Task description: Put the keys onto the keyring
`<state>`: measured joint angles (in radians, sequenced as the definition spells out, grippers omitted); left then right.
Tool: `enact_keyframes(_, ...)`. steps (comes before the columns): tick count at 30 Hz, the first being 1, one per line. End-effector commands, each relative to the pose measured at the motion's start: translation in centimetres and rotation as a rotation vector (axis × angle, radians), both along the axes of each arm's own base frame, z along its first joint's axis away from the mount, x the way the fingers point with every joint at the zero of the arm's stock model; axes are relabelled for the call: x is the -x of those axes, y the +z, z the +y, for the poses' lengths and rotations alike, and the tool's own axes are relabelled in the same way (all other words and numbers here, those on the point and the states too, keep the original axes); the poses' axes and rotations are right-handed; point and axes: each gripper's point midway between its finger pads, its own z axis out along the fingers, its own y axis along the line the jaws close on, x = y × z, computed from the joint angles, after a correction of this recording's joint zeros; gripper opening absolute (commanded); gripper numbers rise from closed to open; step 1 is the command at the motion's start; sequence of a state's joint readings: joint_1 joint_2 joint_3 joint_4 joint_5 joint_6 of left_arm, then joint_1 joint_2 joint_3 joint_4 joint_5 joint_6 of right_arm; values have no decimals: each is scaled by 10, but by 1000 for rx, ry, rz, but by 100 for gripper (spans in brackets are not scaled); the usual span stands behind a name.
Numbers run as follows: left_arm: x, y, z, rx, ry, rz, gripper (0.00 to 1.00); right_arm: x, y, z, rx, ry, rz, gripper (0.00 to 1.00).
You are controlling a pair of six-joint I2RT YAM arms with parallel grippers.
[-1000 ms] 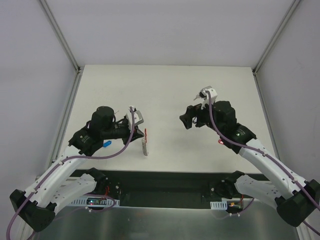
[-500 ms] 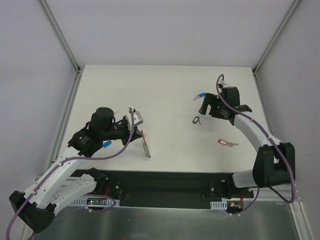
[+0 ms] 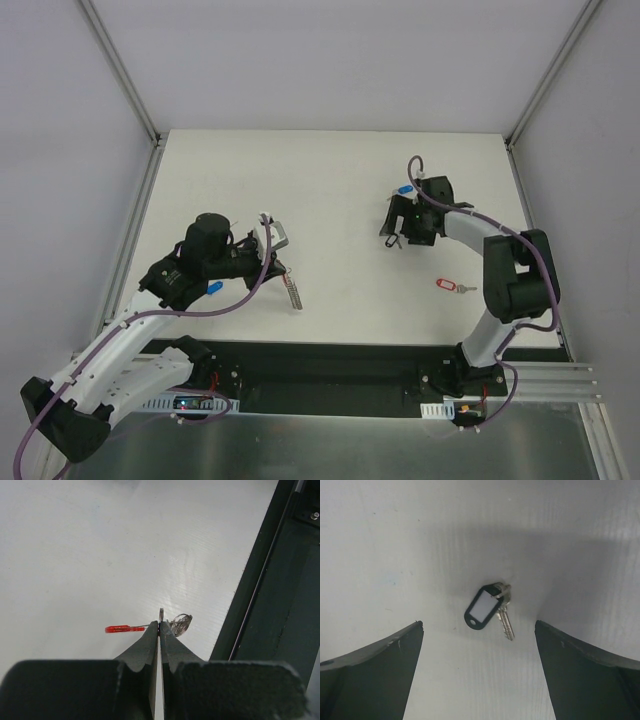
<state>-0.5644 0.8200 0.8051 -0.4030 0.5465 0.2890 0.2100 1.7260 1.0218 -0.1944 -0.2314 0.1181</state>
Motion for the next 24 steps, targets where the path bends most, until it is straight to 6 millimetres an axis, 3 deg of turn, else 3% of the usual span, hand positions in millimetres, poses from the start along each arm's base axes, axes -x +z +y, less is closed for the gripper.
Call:
enact_keyframes(1,0,7,-6,18,-32,-30,0,-12,4,25,-31,42,-38,98)
enact_keyframes(7,0,7,-6,18,-34,-28,0,-2,-5,61,-46,91,-22,97)
enact_keyframes(11,0,7,-6,19,-33,-27,0,6,-3,94,-45,139,-32,96)
enact_keyframes(15,0,7,-7,18,-34,-28,0,2,9,113,-69,163,-60,96)
enact_keyframes(19,0,7,-6,17,-32,-29,0,-3,30,106,-30,203,-134,95)
enact_keyframes(24,0,7,-6,19,-34,-30,0,-3,46,71,137,342,-231,89)
